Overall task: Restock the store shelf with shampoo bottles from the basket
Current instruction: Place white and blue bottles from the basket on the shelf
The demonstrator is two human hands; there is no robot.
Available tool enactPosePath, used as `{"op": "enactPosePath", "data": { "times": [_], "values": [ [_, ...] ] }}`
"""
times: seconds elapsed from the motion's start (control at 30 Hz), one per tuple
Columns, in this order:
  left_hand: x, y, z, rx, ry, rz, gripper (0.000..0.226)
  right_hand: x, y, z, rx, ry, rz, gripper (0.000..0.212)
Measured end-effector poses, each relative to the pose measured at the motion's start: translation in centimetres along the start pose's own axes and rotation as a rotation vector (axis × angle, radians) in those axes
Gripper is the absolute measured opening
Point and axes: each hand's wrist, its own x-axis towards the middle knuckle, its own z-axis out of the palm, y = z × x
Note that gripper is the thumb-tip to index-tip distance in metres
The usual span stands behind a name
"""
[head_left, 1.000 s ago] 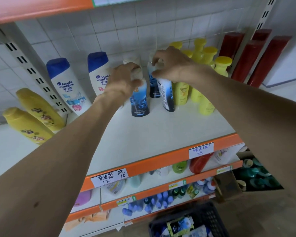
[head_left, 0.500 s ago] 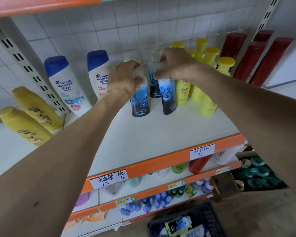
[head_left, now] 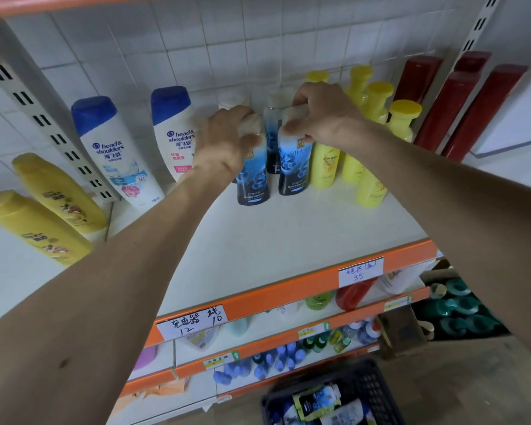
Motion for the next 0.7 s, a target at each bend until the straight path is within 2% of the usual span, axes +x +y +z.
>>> {"op": "enactPosePath", "data": {
  "times": [0.43, 0.7],
  "values": [
    [0.0, 1.1, -0.6, 0.018, -0.062, 0.011, 0.038, -0.4, -0.5, -0.5, -0.114, -0.035, 0.020, 0.047],
    [-0.1, -0.3, -1.0, -0.039, -0.092, -0.016, 0.047, -0.3, -0.7, -0.4, -0.141, -0.048, 0.001, 0.046]
  ]
}}
